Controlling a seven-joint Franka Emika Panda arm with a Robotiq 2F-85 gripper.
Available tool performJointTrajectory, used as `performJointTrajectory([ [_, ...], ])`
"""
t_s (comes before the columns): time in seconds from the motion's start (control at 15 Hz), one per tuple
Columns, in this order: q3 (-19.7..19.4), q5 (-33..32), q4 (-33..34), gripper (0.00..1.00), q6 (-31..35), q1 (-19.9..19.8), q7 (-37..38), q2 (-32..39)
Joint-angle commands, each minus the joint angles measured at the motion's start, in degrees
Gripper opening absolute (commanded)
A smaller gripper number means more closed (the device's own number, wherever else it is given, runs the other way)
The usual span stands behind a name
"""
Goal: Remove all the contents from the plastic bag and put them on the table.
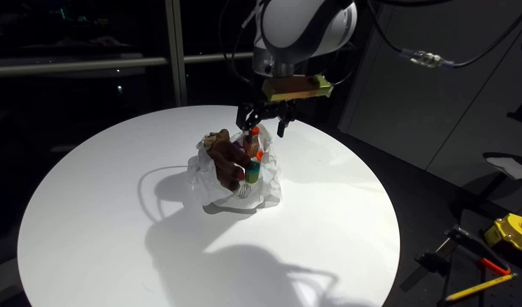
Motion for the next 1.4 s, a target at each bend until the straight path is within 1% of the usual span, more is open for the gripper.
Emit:
performJointTrajectory([
  [0.0, -0.7, 3.5, 12.7, 1.0, 0.2, 1.4, -0.1, 9.9],
  [0.2, -2.0, 3.3, 20.4, 1.0, 0.2, 2.7, 0.7, 15.6],
  [0.33, -1.7, 4.1, 25.5, 1.0, -1.2, 2.4, -0.3, 19.2],
  [0.47, -0.5, 5.4, 29.8, 1.0, -2.5, 1.8, -1.7, 21.9],
  [0.6, -0.2, 6.3, 32.9, 1.0, -3.4, 1.6, -1.9, 24.2],
  [0.67, -0.1, 6.7, 34.0, 0.75, -4.3, 1.5, -1.8, 24.9],
  [0.73, -0.1, 7.1, 35.2, 0.74, -5.5, 1.3, -2.0, 25.7],
  [0.8, 0.9, 8.1, 35.4, 0.66, -7.9, 0.6, -3.0, 25.5],
  [1.0, 1.6, 10.4, 36.4, 0.42, -14.3, -0.3, -3.4, 25.0],
  [1.2, 1.6, 12.1, 35.8, 0.2, -17.0, -0.8, -3.2, 22.9],
  [1.33, 1.3, 12.9, 35.1, 0.05, -17.6, -1.0, -2.6, 21.2],
])
